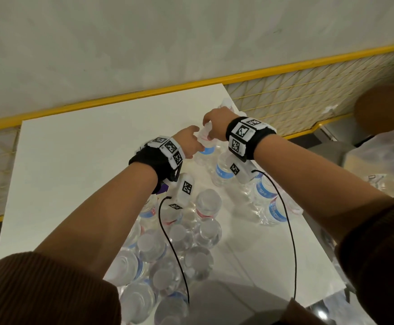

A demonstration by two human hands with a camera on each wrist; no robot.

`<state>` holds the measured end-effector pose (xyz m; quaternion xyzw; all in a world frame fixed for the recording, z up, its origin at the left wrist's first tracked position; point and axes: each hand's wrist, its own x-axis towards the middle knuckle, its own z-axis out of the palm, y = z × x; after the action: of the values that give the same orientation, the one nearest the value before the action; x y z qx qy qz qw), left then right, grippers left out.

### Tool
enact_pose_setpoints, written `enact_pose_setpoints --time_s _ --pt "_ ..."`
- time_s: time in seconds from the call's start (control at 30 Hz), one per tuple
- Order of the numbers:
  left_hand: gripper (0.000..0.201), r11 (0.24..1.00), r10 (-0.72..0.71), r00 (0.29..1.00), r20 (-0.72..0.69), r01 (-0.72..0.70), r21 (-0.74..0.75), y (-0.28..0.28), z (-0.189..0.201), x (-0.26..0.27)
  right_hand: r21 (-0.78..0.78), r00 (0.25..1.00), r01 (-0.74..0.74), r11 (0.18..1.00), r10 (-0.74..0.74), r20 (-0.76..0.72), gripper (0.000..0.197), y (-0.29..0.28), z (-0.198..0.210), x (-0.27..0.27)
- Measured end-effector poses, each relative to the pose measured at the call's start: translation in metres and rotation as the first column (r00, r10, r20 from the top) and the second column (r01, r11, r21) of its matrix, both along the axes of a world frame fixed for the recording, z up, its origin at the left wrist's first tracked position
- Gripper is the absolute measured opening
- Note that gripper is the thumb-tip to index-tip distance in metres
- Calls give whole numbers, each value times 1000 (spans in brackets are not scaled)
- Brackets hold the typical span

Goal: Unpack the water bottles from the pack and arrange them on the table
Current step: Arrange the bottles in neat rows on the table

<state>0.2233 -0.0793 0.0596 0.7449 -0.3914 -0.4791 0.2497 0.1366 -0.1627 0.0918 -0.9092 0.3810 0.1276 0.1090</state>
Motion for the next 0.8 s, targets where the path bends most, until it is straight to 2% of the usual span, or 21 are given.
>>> enact_pose_setpoints --time_s 0.13,0.23,0.43,0.57,0.67,0.73,0.8 --pt "52 1000 -10 994 108 10 -1 3 8 -8 76 994 94 993 -98 52 66 5 -1 -17" --pt "51 1000 25 994 109 -24 -9 7 19 -17 104 987 134 986 -142 78 66 13 3 -37" --pt "69 991 105 991 78 -98 -89 16 42 -42 158 983 146 977 -160 85 60 46 13 -77" --pt "61 958 214 977 -13 -212 -194 36 51 -64 180 968 163 970 -193 159 53 73 10 -102" --pt "54 929 268 962 -55 -273 -248 54 57 -81 127 945 157 979 -187 268 36 95 7 -118" --pt "49 947 207 976 -60 -216 -240 71 58 -90 179 943 112 977 -162 292 27 115 9 -127" --pt "40 982 24 997 75 -9 -189 92 53 -96 285 974 29 958 -91 207 22 138 10 -133"
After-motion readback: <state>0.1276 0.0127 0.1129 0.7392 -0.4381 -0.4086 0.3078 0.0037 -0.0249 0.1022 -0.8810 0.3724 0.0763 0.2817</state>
